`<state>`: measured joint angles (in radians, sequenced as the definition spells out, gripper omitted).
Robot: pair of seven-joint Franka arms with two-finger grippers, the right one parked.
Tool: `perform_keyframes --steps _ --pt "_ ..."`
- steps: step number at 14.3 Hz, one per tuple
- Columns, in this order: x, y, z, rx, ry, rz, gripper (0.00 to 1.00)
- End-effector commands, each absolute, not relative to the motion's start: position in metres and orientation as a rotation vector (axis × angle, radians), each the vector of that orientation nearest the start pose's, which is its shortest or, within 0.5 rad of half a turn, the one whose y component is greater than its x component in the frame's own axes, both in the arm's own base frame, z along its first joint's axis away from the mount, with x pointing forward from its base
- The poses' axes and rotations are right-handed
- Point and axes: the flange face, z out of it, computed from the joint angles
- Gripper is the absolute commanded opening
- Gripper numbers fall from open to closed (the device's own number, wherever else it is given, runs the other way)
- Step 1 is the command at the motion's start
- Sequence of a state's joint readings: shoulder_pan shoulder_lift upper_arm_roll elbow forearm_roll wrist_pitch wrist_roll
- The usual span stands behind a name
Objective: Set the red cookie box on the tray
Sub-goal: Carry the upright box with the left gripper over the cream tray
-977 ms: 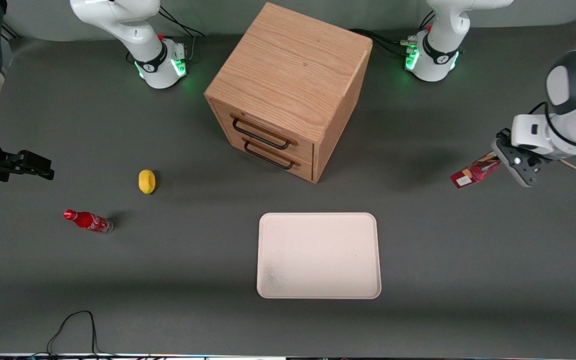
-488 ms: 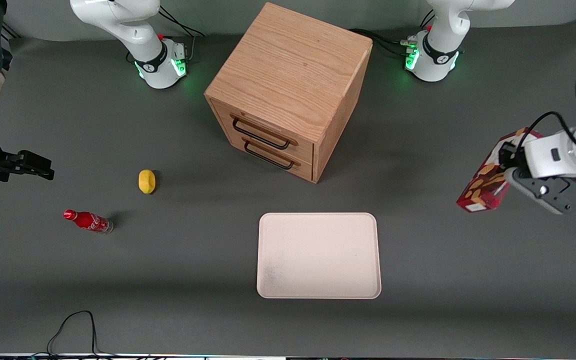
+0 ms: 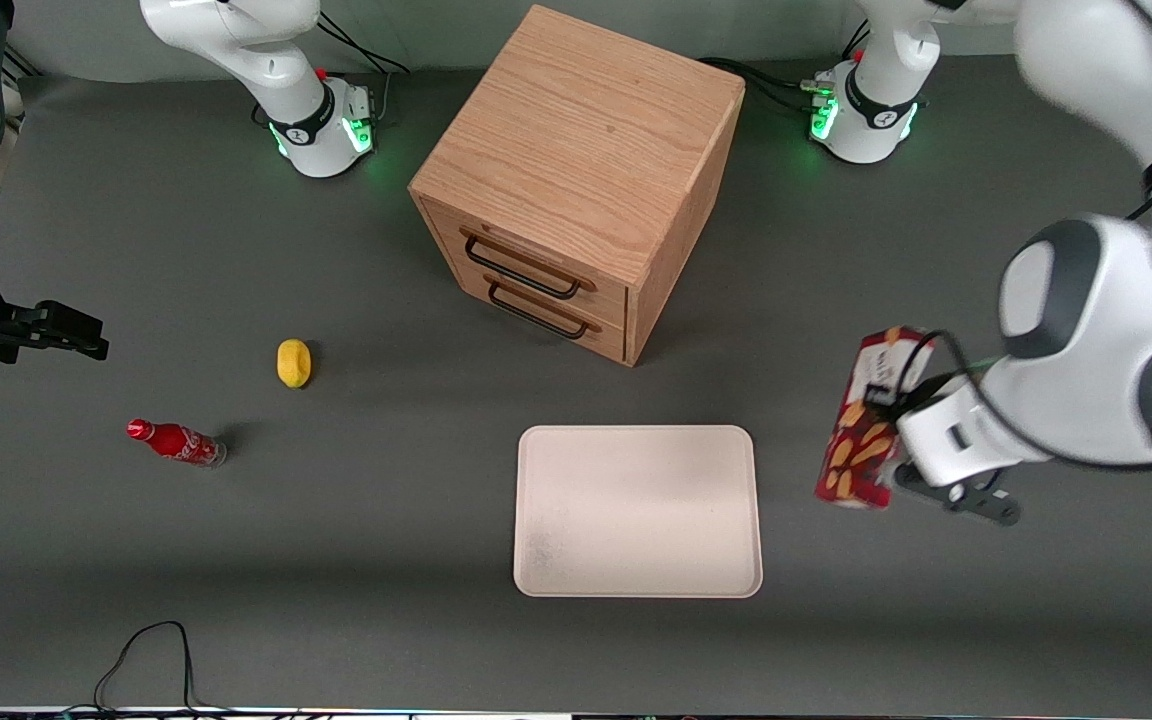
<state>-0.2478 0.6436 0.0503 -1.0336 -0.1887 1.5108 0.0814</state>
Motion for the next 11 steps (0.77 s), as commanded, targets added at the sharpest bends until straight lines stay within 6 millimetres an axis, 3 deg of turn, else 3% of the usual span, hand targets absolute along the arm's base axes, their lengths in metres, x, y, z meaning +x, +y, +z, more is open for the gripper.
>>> perform_keyframes --steps 1,7,11 --pt "0.72 -0.202 0.434 -3.263 0.345 0.178 0.0" --pt "0.74 -0.252 0.325 -3.264 0.132 0.077 0.0" --pt "0.731 -0.279 0.287 -3.248 0.036 0.127 0.0"
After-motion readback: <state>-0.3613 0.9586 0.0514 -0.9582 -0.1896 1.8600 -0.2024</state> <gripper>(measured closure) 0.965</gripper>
